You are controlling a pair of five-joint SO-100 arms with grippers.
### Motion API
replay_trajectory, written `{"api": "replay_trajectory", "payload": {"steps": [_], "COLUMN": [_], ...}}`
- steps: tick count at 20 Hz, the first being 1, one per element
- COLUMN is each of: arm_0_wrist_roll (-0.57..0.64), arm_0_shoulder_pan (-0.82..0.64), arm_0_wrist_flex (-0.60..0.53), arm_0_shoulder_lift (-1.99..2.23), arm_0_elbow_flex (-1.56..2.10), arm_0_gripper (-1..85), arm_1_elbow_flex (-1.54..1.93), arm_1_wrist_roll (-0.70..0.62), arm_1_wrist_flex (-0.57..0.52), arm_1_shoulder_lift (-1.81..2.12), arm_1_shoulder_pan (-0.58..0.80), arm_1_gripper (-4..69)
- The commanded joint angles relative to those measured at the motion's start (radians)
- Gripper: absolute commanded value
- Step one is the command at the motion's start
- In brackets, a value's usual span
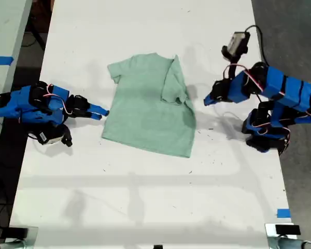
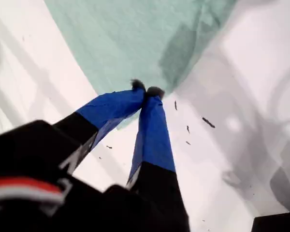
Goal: Fold t shirt
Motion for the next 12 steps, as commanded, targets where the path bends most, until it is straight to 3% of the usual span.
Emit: {"api": "replay_trajectory", "payload": {"steps": [1, 2, 3, 4, 8, 10, 12], "arm_0_wrist_roll": [0.005, 0.005, 0.005, 0.005, 0.005, 0.005, 0.005], "arm_0_shoulder_pan": [-0.003, -0.003, -0.003, -0.005, -0.005, -0.005, -0.005], "arm_0_wrist_flex": [-0.021, -0.021, -0.021, -0.021, -0.021, -0.021, -0.021], "arm_0_shoulder_lift": [0.006, 0.006, 0.006, 0.006, 0.006, 0.006, 0.006], "arm_0_elbow_flex": [-0.008, -0.008, -0.008, -0.008, -0.008, -0.008, -0.008], "arm_0_gripper": [17.3, 17.3, 17.3, 17.3, 17.3, 17.3, 17.3], "arm_1_elbow_flex": [0.546, 0.718, 0.867, 0.923, 1.04, 1.04, 1.04], "arm_1_wrist_roll": [0.092, 0.12, 0.155, 0.21, 0.244, 0.244, 0.347], "arm_1_wrist_flex": [-0.282, -0.334, -0.278, -0.215, -0.158, -0.155, -0.155], "arm_1_shoulder_lift": [0.422, 0.644, 0.917, 0.936, 0.931, 0.93, 0.93], "arm_1_shoulder_pan": [-0.098, -0.143, -0.176, -0.213, -0.258, -0.267, -0.273], "arm_1_gripper": [1.3, 1.3, 1.3, 1.4, 2.3, 16.0, 16.0]}}
